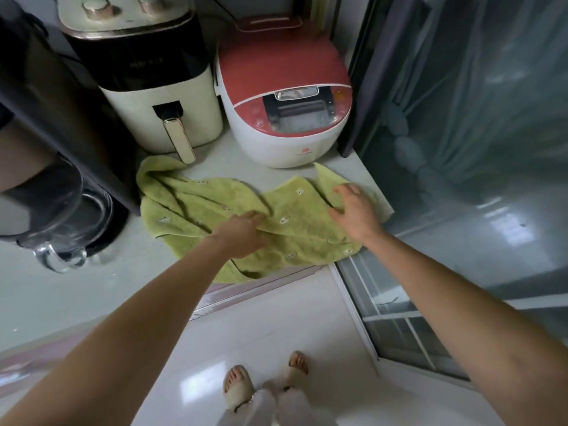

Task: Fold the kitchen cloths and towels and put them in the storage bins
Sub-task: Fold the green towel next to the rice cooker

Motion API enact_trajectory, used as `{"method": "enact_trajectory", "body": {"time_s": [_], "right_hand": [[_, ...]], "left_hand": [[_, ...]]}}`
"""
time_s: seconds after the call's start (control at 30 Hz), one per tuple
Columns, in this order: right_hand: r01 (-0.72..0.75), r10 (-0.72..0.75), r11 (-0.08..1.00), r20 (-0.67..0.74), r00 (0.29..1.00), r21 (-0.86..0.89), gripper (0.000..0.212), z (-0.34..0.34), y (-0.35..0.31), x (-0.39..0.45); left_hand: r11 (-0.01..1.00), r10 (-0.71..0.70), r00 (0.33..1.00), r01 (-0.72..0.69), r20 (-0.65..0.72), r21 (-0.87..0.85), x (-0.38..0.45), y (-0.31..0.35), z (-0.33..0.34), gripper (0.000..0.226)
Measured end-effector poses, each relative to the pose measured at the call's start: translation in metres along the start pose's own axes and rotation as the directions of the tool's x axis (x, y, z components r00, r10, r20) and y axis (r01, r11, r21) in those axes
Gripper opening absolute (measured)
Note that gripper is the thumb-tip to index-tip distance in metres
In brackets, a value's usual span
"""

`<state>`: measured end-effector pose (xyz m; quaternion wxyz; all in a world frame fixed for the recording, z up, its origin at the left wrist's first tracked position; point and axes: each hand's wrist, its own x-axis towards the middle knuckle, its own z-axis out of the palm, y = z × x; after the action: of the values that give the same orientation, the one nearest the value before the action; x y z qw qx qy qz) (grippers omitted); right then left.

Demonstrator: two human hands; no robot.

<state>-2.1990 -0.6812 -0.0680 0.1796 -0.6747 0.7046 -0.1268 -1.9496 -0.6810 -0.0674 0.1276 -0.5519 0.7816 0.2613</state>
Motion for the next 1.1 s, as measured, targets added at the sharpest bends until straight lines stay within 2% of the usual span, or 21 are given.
{"method": "enact_trajectory", "body": {"time_s": [0.07,0.13,0.17,0.27,0.37,0.43,0.5,0.67,0.77,0.87,1.0,1.1], "right_hand": [[-0.122,0.125,0.989,0.037,0.991,-0.079,0.059,0.007,0.008,0.015],[-0.257,0.267,0.960,0.089,0.959,-0.108,0.068,0.017,0.014,0.025],[-0.294,0.303,0.950,0.085,0.949,-0.106,0.065,0.021,0.017,0.028],[-0.328,0.334,0.942,0.085,0.939,-0.075,0.037,0.017,0.018,0.034],[-0.241,0.234,0.970,0.117,0.965,0.045,0.032,0.008,0.027,0.032],[-0.156,0.138,0.973,0.110,0.984,0.171,0.034,-0.002,0.034,0.025],[-0.131,0.108,0.960,0.106,0.988,0.247,0.037,-0.014,0.040,0.017],[-0.206,0.215,0.879,0.026,0.976,0.429,0.035,-0.044,0.054,-0.002],[-0.234,0.241,0.871,0.039,0.970,0.431,0.036,-0.055,0.056,-0.012],[-0.258,0.286,0.889,-0.019,0.958,0.377,0.037,-0.061,0.054,-0.023],[-0.404,0.446,0.869,-0.095,0.890,0.286,0.046,-0.058,0.060,-0.039],[-0.466,0.526,0.832,-0.163,0.835,0.300,0.049,-0.055,0.070,-0.057]], "left_hand": [[0.999,-0.024,0.999,0.023,0.043,0.026,0.004,0.003,0.008,0.074],[0.998,-0.065,0.998,0.065,-0.015,0.006,0.008,0.003,0.013,0.074],[0.997,-0.077,0.996,0.076,-0.049,-0.009,0.009,0.004,0.012,0.074],[0.998,-0.027,0.983,0.037,-0.183,0.051,0.011,0.008,0.008,0.067],[0.985,0.121,0.966,-0.088,-0.230,0.150,0.017,0.018,0.003,0.054],[0.977,0.175,0.968,-0.149,-0.180,0.151,0.025,0.028,0.004,0.050],[0.971,0.203,0.971,-0.183,-0.129,0.154,0.037,0.039,0.006,0.051],[0.984,0.146,0.989,-0.147,0.021,0.103,0.067,0.058,0.009,0.057],[0.953,0.175,0.977,-0.199,0.121,0.229,0.084,0.068,0.003,0.067],[0.936,0.173,0.969,-0.217,0.177,0.276,0.093,0.079,-0.003,0.092],[0.865,0.241,0.941,-0.319,0.236,0.388,0.103,0.088,-0.008,0.121],[0.800,0.324,0.908,-0.413,0.265,0.436,0.117,0.092,-0.005,0.134]]}}
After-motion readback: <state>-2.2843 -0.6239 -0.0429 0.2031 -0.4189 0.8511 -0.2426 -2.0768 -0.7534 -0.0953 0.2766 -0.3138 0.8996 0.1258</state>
